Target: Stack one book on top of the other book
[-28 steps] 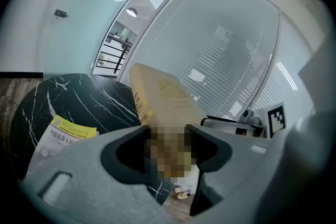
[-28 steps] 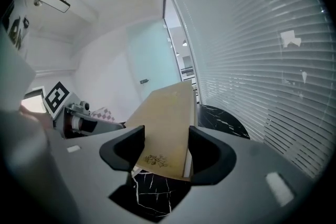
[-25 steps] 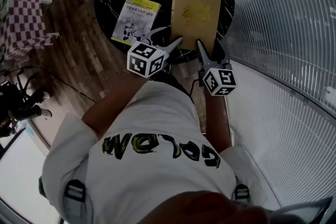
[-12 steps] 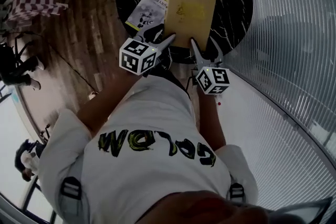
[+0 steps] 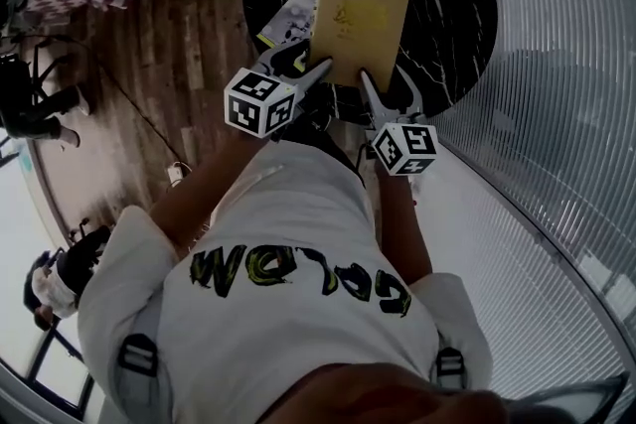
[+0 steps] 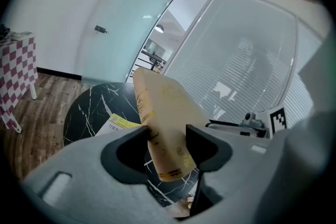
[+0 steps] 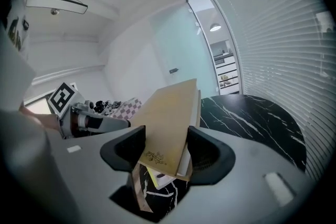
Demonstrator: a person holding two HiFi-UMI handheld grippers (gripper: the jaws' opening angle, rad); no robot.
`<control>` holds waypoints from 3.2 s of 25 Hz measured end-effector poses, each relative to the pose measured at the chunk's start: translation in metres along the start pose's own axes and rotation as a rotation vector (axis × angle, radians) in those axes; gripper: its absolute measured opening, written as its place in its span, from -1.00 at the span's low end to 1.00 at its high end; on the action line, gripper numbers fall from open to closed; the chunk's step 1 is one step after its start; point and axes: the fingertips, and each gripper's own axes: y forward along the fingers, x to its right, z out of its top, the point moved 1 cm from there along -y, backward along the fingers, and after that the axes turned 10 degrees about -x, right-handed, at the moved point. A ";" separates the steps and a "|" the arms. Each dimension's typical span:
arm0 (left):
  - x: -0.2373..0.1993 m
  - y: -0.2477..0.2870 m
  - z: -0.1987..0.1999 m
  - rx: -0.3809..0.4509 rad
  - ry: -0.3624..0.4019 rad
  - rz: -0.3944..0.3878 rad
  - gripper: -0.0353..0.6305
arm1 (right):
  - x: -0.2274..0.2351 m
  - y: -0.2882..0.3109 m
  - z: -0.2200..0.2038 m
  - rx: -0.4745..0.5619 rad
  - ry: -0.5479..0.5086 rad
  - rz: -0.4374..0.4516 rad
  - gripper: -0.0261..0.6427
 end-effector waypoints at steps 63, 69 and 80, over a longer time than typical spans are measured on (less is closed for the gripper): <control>-0.155 0.048 -0.050 -0.230 0.145 -0.035 -0.20 | 0.008 0.131 -0.107 -0.226 0.051 0.004 -0.33; -0.099 0.027 -0.021 -0.122 0.133 -0.086 -0.24 | 0.008 0.086 -0.068 -0.142 -0.002 -0.022 -0.33; 0.046 -0.030 0.038 0.081 0.245 -0.211 -0.42 | -0.026 -0.030 0.024 0.073 -0.114 -0.026 -0.39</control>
